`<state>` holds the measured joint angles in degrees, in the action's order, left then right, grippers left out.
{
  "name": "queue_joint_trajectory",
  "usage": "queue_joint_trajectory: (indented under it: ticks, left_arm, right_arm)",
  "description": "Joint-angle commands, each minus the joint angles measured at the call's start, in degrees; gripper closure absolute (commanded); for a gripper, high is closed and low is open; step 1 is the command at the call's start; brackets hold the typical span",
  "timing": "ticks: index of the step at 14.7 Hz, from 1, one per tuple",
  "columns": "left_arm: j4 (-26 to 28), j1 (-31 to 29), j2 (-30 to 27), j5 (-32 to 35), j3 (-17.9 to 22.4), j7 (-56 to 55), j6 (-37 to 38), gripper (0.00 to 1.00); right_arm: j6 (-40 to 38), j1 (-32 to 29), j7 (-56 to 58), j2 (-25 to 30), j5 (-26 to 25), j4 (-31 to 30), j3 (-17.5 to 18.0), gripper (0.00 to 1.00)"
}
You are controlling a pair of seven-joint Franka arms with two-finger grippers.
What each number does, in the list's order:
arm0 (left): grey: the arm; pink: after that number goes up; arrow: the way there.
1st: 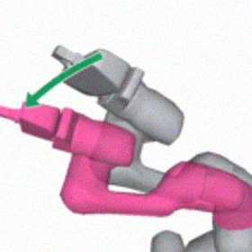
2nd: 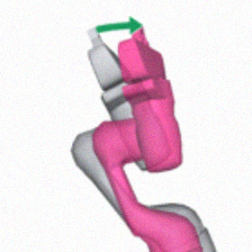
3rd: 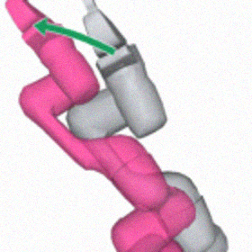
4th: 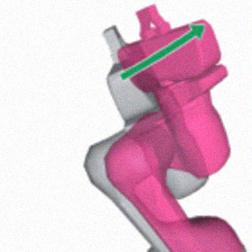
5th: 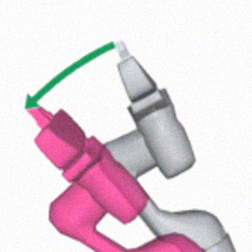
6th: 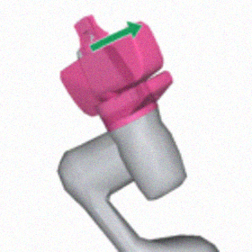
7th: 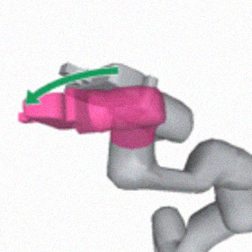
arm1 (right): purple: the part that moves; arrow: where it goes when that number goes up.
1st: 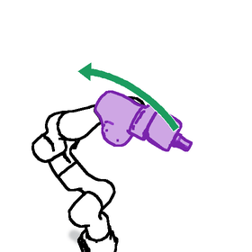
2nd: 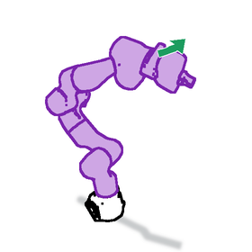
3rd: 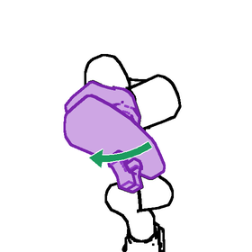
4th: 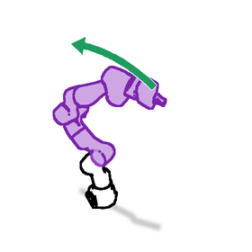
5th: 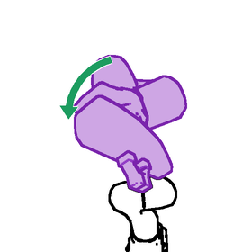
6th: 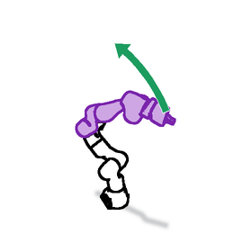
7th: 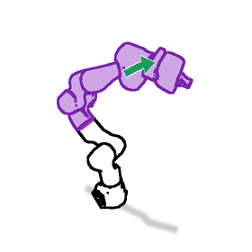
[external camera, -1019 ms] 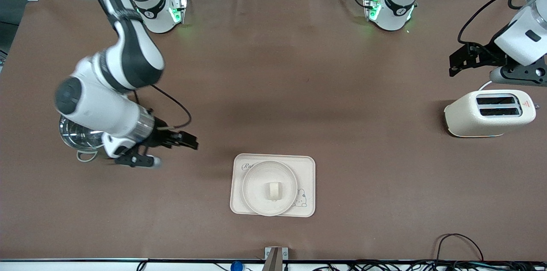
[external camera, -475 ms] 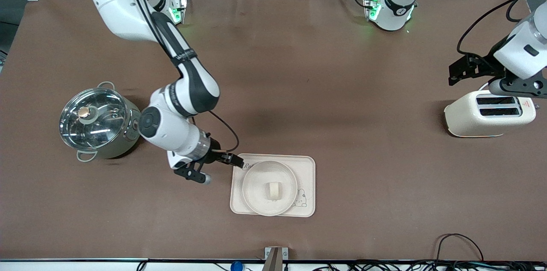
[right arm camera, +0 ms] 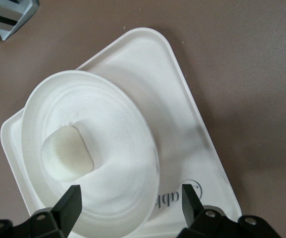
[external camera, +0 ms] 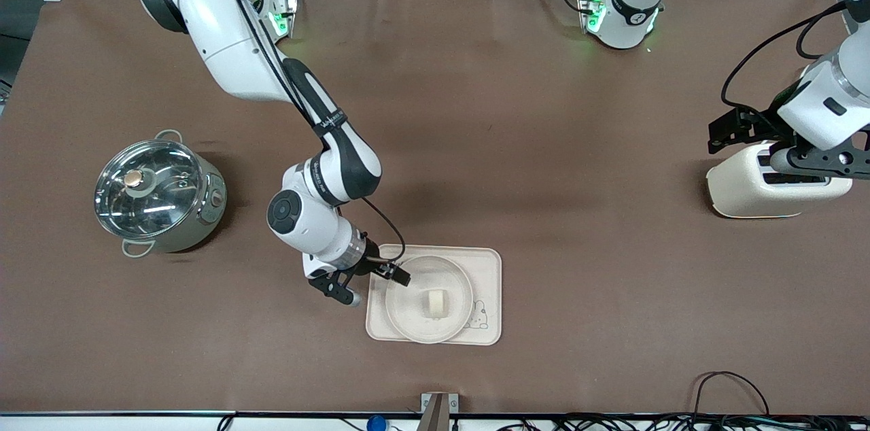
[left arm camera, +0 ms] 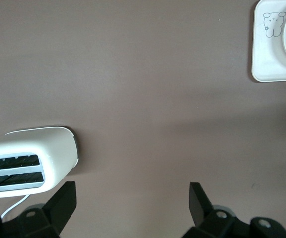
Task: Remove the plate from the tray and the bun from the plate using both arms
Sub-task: 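Lower the right gripper onto the plate rim and close it, then lift the plate off the tray and set it beside the tray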
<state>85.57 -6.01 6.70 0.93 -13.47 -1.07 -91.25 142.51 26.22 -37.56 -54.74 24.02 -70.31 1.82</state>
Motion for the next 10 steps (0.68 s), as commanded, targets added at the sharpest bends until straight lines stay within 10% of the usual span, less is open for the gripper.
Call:
queue_joint_trajectory:
  ticks: [1, 10]
  left_arm:
    - [-0.75, 0.04, 0.33, -0.14, 0.11, 0.01, -0.51, 0.0]
    - [-0.84, 0.13, 0.6, -0.05, 0.11, 0.01, -0.59, 0.0]
  right_arm:
    - [1.18, 0.15, -1.02, -1.68, 1.03, 2.11, -0.41, 0.12]
    - [1.45, 0.14, -0.49, -3.0, 0.68, 2.55, -0.67, 0.49]
